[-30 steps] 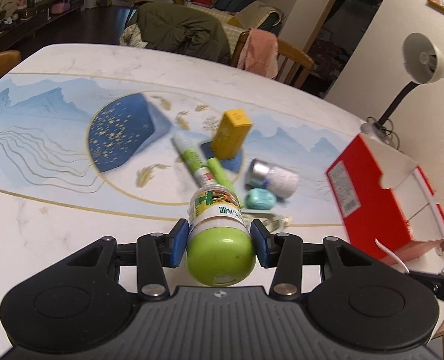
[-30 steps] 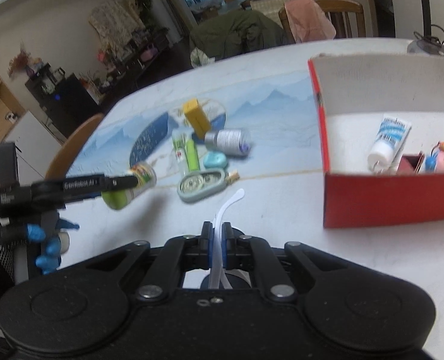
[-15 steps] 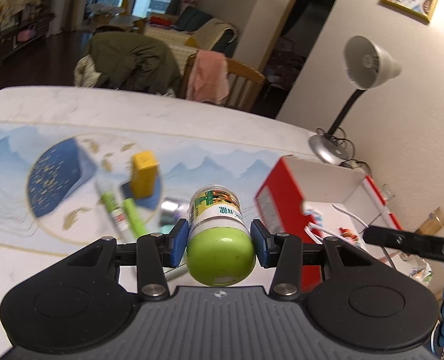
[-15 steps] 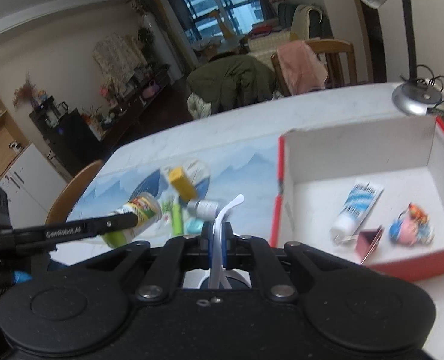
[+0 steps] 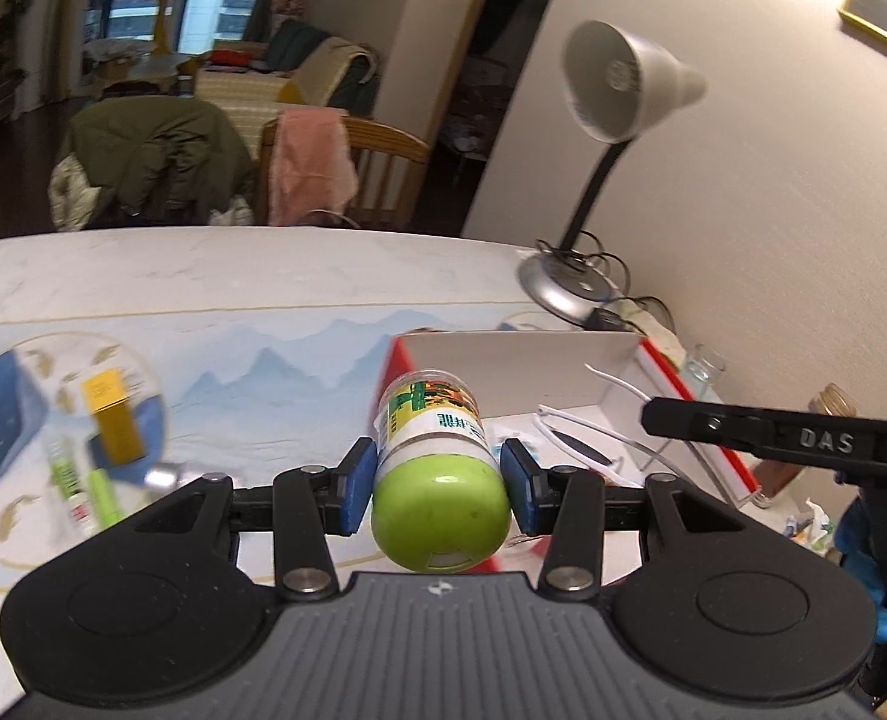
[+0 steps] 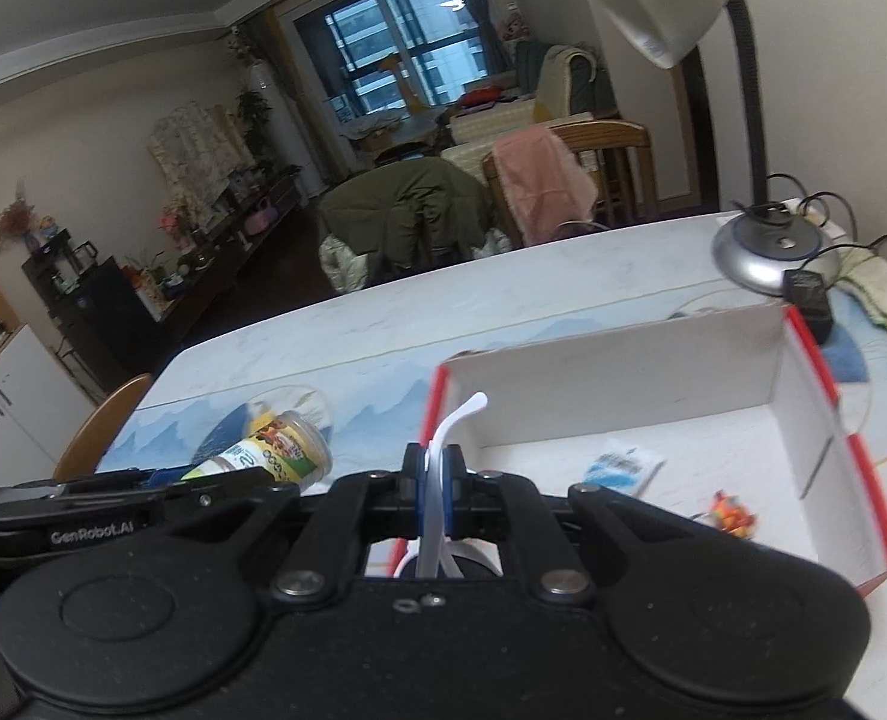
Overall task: Organize rigid objects
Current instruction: 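Carry the jar with the left tool while the right tool carries the sunglasses to the box, then lower the jar into the box and open the left tool while the right tool releases the sunglasses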
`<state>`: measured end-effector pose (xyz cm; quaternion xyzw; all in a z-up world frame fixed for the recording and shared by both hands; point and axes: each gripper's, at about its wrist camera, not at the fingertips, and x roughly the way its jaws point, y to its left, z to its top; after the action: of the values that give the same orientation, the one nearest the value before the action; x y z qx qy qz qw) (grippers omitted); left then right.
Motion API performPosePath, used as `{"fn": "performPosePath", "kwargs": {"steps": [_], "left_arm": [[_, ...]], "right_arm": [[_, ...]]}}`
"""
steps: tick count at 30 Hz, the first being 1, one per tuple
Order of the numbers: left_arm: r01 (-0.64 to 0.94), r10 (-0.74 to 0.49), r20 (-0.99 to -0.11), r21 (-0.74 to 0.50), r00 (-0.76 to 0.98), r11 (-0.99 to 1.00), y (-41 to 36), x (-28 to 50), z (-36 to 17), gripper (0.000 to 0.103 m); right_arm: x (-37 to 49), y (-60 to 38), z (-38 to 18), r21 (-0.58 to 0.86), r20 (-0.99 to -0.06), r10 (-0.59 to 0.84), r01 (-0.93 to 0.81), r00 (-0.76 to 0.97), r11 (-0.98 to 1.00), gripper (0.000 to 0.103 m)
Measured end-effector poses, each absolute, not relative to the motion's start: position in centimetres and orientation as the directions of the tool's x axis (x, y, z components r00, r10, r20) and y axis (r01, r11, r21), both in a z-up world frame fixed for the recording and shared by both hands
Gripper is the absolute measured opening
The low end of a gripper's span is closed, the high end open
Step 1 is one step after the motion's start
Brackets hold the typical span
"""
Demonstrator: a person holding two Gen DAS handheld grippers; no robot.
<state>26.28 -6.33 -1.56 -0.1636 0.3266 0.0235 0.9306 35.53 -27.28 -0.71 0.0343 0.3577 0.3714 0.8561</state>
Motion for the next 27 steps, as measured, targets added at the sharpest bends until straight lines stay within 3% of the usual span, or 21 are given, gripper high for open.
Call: {"fn": "performPosePath", "kwargs": {"steps": [13, 27], "left_arm": [[-0.037, -0.123, -0.657, -0.224, 0.744, 0.974, -12.5, 32.5, -2.7, 0.044], [-0.036, -0.056, -0.737, -0.108, 0.674, 0.993, -15.4, 39.1, -6.4, 0.044]], "right_arm": [[40.5, -30.6, -1.9, 0.269, -0.621, 0.582, -0.555, 0.525, 0.787, 0.005], [44.6, -32.2, -5.8, 0.188, -0.682, 0.504, -0.538, 0.531, 0.822, 0.005]]}}
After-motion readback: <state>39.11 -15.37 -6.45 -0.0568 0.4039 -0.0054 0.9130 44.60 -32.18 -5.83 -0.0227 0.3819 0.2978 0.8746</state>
